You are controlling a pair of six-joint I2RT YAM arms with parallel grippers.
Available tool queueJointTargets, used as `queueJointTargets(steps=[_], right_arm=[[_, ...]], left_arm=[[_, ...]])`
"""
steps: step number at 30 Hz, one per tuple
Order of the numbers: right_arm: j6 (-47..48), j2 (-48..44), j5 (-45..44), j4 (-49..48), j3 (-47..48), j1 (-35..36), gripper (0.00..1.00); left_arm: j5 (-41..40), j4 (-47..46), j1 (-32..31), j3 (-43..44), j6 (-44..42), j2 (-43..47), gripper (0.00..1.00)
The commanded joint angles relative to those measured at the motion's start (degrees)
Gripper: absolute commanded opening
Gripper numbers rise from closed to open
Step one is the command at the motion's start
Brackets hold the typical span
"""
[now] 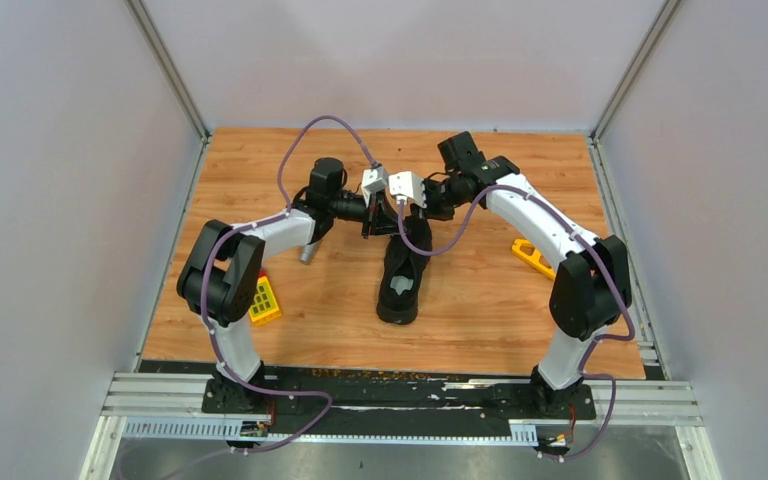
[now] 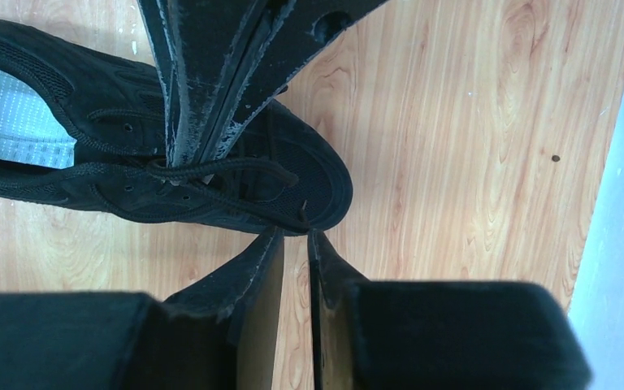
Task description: Tie the shoes
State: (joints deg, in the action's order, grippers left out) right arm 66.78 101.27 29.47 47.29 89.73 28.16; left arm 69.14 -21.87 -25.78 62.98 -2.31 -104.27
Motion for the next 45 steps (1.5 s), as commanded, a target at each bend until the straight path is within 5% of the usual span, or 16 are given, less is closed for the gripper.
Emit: queueJointTargets(steps=[1, 13, 19, 27, 33, 45], right_arm=[[1.4, -1.5, 1.7, -1.5, -0.6, 0.7, 0.21], [0.8, -2.1, 1.1, -6.6, -2.3, 1.2, 0.33], [2.4, -3.8, 2.0, -9.3, -4.6, 2.3, 0.3], [4.9, -5.2, 3.2, -9.3, -7.1, 3.1, 0.29], [0.0, -4.8, 2.1, -8.4, -5.4, 3.4, 0.0], [-18.3, -0.7, 5.0, 8.1, 7.2, 2.1, 0.0]], left_arm=[[0.6, 0.3, -0.3, 1.7, -1.7, 1.9, 0.0], [0.9, 5.1, -0.2, 3.8, -4.0, 1.4, 0.0], [1.1, 14.5, -0.3, 6.3, -10.6, 1.2, 0.0], [1.2, 14.0, -0.3, 6.6, -10.4, 1.1, 0.0], [-1.0, 14.0, -0.3, 6.4, -10.2, 1.2, 0.0], [-9.7, 7.9, -0.3, 4.0, -4.3, 1.5, 0.0]])
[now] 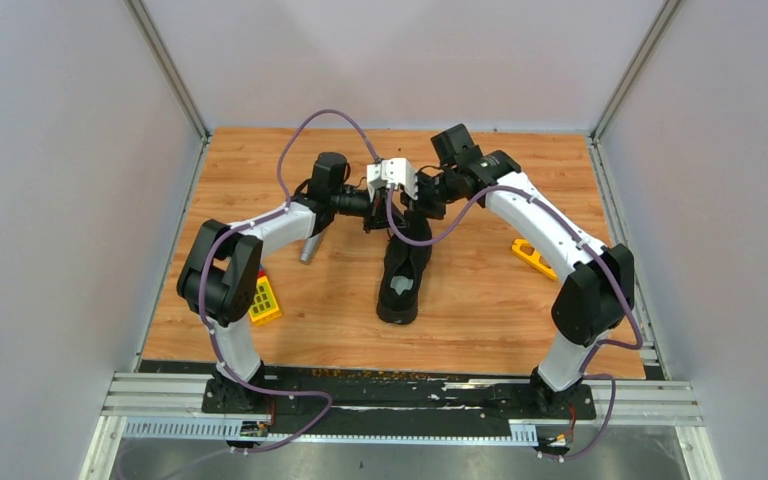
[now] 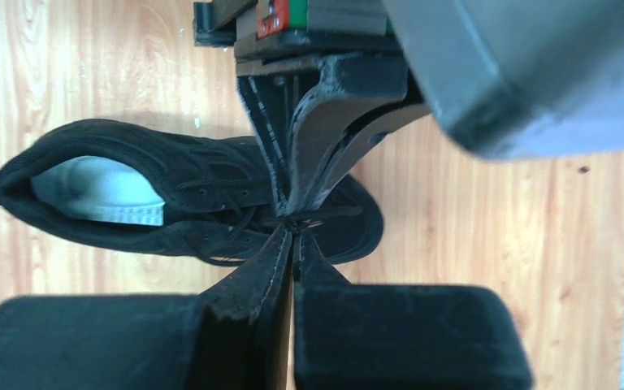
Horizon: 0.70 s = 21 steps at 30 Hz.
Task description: Tie the shoes
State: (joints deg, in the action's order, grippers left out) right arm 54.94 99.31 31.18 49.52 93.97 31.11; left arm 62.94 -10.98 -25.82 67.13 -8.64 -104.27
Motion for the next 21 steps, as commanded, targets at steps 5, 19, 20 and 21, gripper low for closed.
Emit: queueJointTargets(steps=[5, 19, 20, 21], right_arm=[[-6.7, 1.8, 3.9, 10.3, 3.4, -1.5, 0.0], [-15.4, 5.6, 6.7, 8.3, 3.8, -1.8, 0.0], [-15.7, 5.4, 6.3, 6.8, 3.0, -1.8, 0.0], [-16.0, 5.1, 5.8, 5.4, 2.2, -1.8, 0.0]], left_arm=[[-3.9, -3.9, -0.3, 0.0, 3.9, 1.2, 0.0], [-2.3, -8.0, -0.3, 0.1, 12.4, 0.4, 0.0], [-2.1, -8.4, -0.3, 0.0, 13.9, 0.4, 0.0], [-1.8, -9.0, -0.3, -0.3, 14.6, 0.4, 0.0]])
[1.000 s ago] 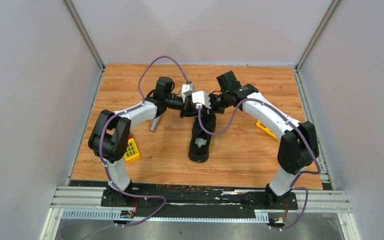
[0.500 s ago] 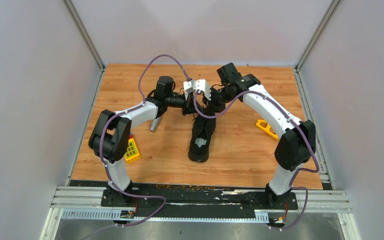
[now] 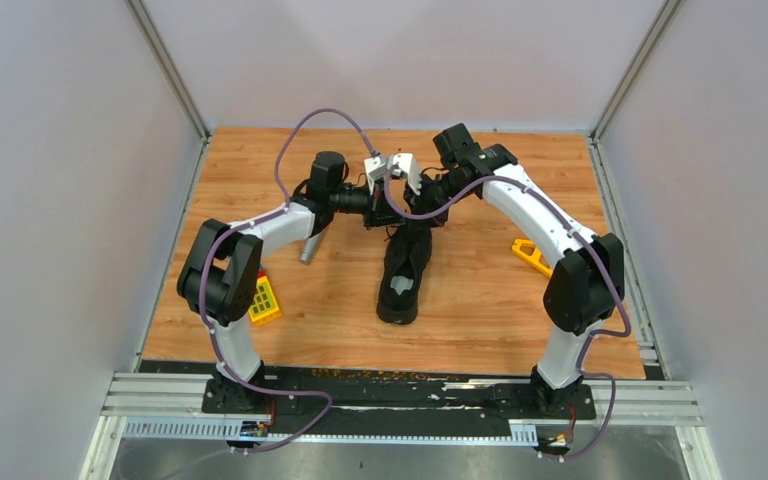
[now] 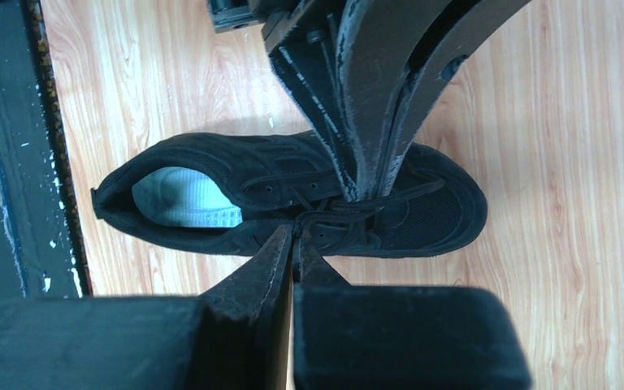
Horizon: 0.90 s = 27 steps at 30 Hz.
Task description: Tie the shoes
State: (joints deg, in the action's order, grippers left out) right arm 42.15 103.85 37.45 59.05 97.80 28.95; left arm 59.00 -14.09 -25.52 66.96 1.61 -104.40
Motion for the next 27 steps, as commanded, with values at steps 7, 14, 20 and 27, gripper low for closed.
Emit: queueJointTargets(steps=[7, 14, 20, 27], right_arm=[[-0.3, -4.2, -2.8, -12.2, -10.6, 1.4, 0.0], [1.1, -10.2, -4.2, -18.3, -18.8, 1.4, 0.0], [0.1, -12.1, -10.5, -27.0, -23.5, 3.1, 0.0], [0.8, -14.0, -17.7, -34.4, -27.9, 6.0, 0.0]], left_arm=[[1.0, -10.9, -0.6, -2.3, 12.8, 0.4, 0.0], [0.0, -18.2, -0.6, -5.8, 20.0, 0.9, 0.0], [0.6, -20.9, -0.5, -6.2, 23.7, 0.2, 0.0], [0.8, -23.1, -0.6, -6.3, 27.5, -0.7, 0.0]])
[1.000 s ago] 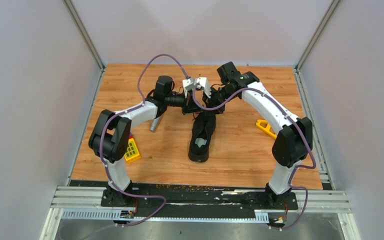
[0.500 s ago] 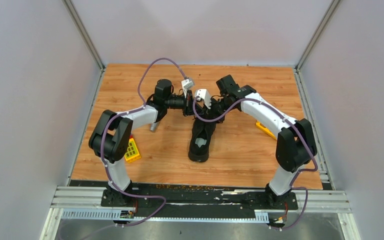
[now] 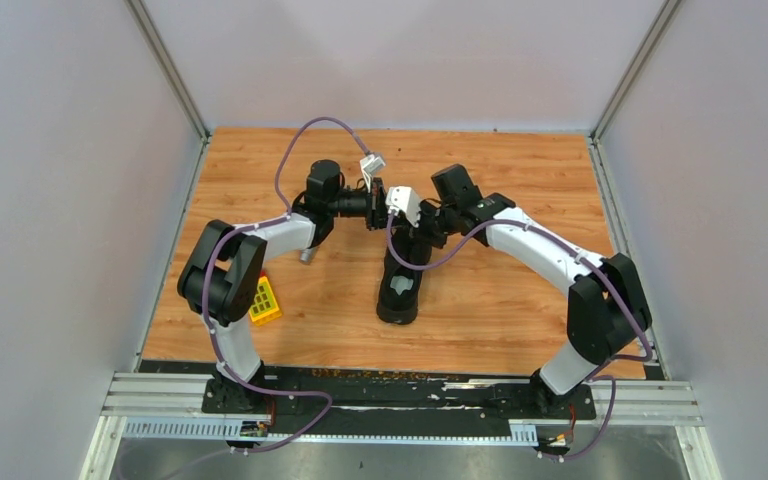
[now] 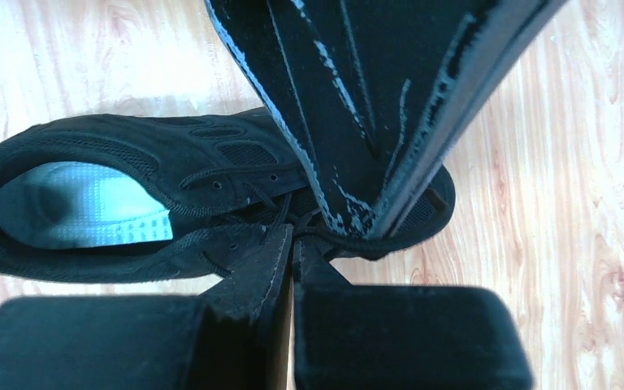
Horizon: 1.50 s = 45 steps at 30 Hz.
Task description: Tie the shoes
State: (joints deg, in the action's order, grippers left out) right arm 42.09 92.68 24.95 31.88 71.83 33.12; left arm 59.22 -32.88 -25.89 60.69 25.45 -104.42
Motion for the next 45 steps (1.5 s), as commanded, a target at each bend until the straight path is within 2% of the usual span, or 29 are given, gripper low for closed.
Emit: queueJointTargets(steps=[1, 7, 13, 19, 23, 24, 30, 33, 41, 45], right_arm=[[1.7, -3.0, -7.5, -8.4, -2.9, 2.9, 0.0], [5.6, -3.9, -18.4, -15.2, -7.4, 7.4, 0.0], [8.4, -2.0, -24.8, -15.4, -7.0, 8.5, 0.0], [9.1, 3.4, -35.0, -15.1, -4.2, 8.8, 0.0], [7.4, 4.9, -35.9, -13.5, -2.3, 8.9, 0.0], [6.7, 4.9, -35.3, -12.0, -1.8, 8.8, 0.02], [3.0, 1.0, -26.3, -2.1, 0.8, 8.8, 0.28], [1.9, -0.3, -21.2, 3.0, 2.8, 8.8, 0.32], [-2.5, -2.6, -9.6, 14.6, 11.3, 6.3, 0.38], [-7.3, -3.3, 0.4, 19.2, 16.3, -0.4, 0.42]], left_arm=[[0.7, -5.3, -0.1, -0.1, 4.2, -1.0, 0.0], [-0.6, -5.9, -0.1, -1.0, 6.4, -1.5, 0.0], [-3.3, -4.8, 0.3, -2.2, 7.3, -1.3, 0.0], [-3.6, -5.3, 0.5, -2.6, 8.1, -1.5, 0.0], [-4.0, -4.1, 0.5, -2.5, 8.1, -2.3, 0.0], [-4.0, -3.5, 0.5, -2.4, 8.0, -2.6, 0.0], [-4.1, -1.2, 0.5, -2.4, 6.3, -3.4, 0.0], [-4.2, -0.6, 0.5, -2.2, 6.0, -3.6, 0.0], [-4.4, 1.0, 0.5, -1.9, 5.3, -3.9, 0.0], [-4.4, 1.6, 0.5, -1.7, 4.7, -3.9, 0.0]])
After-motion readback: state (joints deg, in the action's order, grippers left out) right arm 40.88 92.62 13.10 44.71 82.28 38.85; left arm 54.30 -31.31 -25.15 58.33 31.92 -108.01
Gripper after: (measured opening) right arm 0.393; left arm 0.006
